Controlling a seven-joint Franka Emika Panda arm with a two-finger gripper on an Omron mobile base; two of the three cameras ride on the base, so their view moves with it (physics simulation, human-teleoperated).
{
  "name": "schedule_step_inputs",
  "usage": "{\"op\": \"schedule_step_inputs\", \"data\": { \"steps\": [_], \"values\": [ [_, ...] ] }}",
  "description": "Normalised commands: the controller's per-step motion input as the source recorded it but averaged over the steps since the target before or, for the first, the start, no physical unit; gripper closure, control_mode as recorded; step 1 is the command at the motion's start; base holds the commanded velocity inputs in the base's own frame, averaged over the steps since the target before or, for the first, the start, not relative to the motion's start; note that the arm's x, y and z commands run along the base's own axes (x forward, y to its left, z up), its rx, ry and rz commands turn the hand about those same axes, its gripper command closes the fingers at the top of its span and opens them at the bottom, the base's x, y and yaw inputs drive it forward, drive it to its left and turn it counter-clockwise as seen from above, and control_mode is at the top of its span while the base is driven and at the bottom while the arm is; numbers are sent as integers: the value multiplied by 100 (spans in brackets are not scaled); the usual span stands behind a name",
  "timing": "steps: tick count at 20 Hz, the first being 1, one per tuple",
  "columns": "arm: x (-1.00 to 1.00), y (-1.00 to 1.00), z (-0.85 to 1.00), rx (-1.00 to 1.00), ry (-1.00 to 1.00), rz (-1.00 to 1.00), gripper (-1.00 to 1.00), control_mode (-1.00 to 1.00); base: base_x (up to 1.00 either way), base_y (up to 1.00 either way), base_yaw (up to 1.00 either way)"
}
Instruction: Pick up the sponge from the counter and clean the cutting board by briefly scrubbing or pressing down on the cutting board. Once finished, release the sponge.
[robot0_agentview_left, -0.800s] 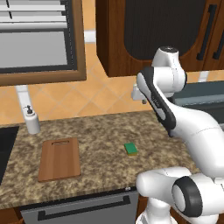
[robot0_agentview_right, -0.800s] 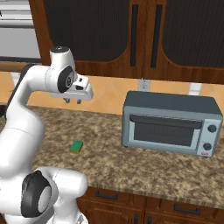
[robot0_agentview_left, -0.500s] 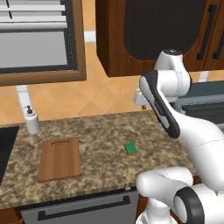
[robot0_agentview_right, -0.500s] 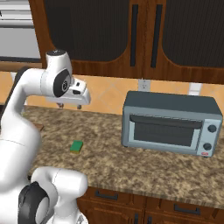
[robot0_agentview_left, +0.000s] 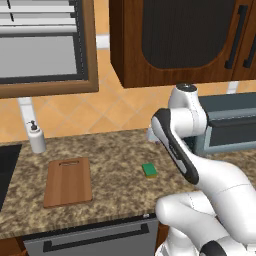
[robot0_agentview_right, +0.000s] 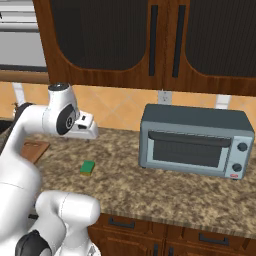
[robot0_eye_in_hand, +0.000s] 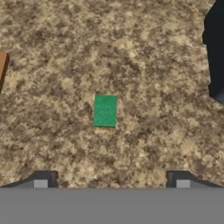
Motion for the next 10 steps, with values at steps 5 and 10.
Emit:
{"op": "schedule_step_inputs", "data": {
  "steps": [5,10],
  "values": [
    [44,3,-53,-5,12,0,-100,-100,0,0,0],
    [33,12,-46,-1,4,0,-100,-100,0,0,0]
  ]
}}
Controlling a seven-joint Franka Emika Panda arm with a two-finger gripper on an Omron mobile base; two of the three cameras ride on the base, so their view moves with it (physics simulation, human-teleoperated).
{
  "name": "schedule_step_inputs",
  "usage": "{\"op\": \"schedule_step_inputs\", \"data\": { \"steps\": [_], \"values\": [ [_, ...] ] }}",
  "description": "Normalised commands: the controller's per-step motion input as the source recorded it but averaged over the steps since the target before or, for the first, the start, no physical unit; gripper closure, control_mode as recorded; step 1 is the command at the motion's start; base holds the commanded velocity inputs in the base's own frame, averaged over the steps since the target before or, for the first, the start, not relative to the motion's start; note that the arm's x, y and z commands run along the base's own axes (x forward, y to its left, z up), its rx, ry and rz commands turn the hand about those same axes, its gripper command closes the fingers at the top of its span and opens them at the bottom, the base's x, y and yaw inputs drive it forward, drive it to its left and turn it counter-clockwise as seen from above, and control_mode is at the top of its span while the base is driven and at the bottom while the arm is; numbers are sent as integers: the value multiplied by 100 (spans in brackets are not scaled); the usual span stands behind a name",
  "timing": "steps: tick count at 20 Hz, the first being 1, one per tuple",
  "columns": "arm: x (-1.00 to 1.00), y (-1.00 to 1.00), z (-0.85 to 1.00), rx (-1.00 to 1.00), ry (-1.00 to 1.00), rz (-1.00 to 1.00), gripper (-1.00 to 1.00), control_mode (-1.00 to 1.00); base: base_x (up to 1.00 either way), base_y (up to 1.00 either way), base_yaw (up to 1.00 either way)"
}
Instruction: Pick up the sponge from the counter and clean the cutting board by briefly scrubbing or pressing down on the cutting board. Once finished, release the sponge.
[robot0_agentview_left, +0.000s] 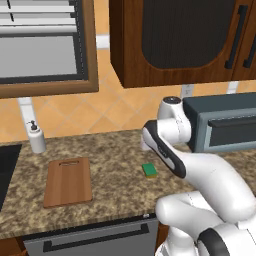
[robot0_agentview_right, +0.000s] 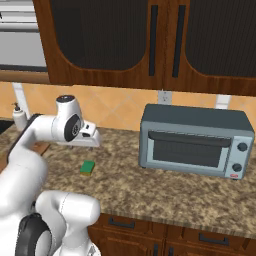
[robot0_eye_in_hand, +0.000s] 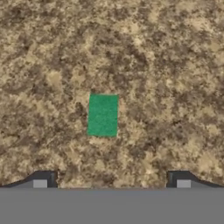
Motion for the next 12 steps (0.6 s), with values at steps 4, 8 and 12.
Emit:
{"op": "schedule_step_inputs", "data": {
  "steps": [4,8,12],
  "values": [
    [20,19,-41,0,0,0,-100,-100,0,0,0],
    [35,4,-22,0,2,0,-100,-100,0,0,0],
    [12,0,-27,0,1,0,-100,-100,0,0,0]
  ]
}}
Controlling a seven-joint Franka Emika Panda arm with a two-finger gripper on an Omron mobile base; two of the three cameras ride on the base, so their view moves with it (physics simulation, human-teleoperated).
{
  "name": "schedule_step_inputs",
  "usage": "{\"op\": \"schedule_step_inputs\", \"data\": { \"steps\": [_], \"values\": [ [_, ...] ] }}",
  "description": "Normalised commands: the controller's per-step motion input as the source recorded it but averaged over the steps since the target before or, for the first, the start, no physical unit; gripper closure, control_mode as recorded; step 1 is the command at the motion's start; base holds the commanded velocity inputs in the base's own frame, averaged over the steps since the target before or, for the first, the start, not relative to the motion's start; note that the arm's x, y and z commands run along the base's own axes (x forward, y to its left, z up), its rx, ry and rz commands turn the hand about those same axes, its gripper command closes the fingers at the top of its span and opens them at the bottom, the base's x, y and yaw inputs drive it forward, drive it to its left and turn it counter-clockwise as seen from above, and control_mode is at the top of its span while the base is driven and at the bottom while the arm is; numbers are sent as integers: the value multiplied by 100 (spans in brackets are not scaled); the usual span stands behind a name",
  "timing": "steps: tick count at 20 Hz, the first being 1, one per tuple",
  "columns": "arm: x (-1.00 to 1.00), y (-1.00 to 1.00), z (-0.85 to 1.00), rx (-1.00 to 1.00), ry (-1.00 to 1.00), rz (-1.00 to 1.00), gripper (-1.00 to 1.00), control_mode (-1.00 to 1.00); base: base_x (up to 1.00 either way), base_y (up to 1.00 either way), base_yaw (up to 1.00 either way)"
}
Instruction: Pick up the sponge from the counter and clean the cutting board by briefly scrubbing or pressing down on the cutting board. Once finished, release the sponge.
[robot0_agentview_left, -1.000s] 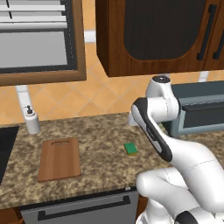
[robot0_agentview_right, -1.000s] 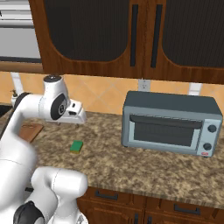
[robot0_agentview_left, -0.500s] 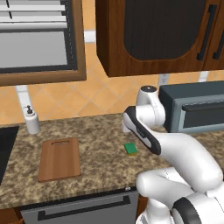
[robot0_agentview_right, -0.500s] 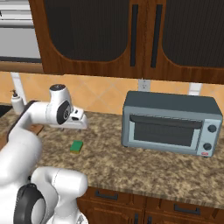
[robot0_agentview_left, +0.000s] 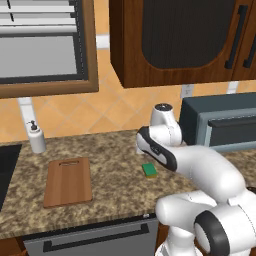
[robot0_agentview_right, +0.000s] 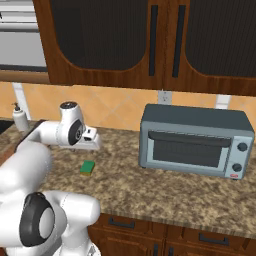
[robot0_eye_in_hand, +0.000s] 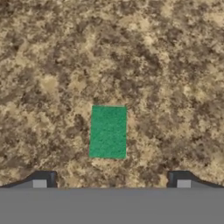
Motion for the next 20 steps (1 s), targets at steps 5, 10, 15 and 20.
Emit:
{"op": "schedule_step_inputs", "data": {
  "steps": [5,10,15,20],
  "values": [
    [0,0,-36,0,8,0,-100,-100,0,0,0],
    [0,0,-35,0,12,0,-100,-100,0,0,0],
    [9,6,-38,0,3,0,-100,-100,0,0,0],
    [19,0,-26,0,2,0,-100,-100,0,0,0]
  ]
}}
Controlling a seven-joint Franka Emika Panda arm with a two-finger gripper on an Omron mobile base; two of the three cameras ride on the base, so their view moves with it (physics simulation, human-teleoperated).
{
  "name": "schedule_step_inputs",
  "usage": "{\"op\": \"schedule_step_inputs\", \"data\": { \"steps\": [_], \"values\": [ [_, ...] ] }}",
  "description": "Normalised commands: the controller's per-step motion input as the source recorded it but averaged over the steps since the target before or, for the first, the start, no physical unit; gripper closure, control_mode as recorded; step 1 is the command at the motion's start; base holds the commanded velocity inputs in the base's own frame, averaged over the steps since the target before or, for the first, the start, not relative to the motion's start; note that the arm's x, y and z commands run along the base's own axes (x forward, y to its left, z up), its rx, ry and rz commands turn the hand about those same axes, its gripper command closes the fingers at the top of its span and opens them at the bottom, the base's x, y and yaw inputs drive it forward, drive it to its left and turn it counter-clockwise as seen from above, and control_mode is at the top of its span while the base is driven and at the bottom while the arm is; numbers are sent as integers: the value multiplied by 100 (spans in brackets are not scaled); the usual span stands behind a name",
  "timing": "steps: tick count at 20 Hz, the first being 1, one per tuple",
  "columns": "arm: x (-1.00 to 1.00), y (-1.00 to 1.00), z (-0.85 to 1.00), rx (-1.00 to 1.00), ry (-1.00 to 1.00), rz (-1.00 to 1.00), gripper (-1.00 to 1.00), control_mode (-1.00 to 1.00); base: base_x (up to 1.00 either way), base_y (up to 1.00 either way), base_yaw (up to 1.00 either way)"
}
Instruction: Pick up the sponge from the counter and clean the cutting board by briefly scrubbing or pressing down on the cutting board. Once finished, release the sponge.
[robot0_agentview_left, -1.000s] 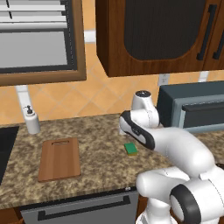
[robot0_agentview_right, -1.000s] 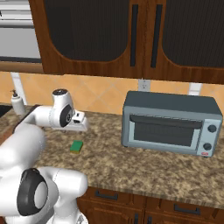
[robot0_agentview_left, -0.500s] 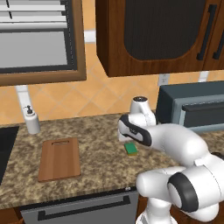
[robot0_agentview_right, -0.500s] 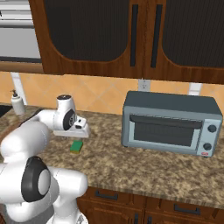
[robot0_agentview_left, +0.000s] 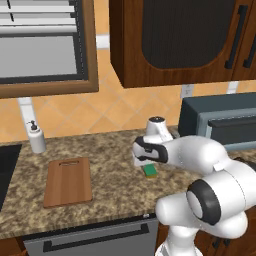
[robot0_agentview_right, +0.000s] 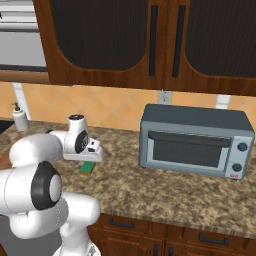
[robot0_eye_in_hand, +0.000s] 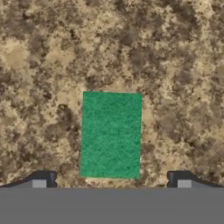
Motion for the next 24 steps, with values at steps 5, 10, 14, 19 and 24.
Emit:
{"op": "schedule_step_inputs", "data": {
  "steps": [5,10,14,19,24],
  "values": [
    [25,0,-21,0,4,0,-100,-100,0,0,0],
    [16,0,-27,0,0,0,-100,-100,0,0,0],
    [4,0,-31,0,0,0,-100,-100,0,0,0],
    [0,7,-33,-1,0,0,100,-100,0,0,0],
    [-18,0,9,0,0,0,100,-100,0,0,0]
  ]
}}
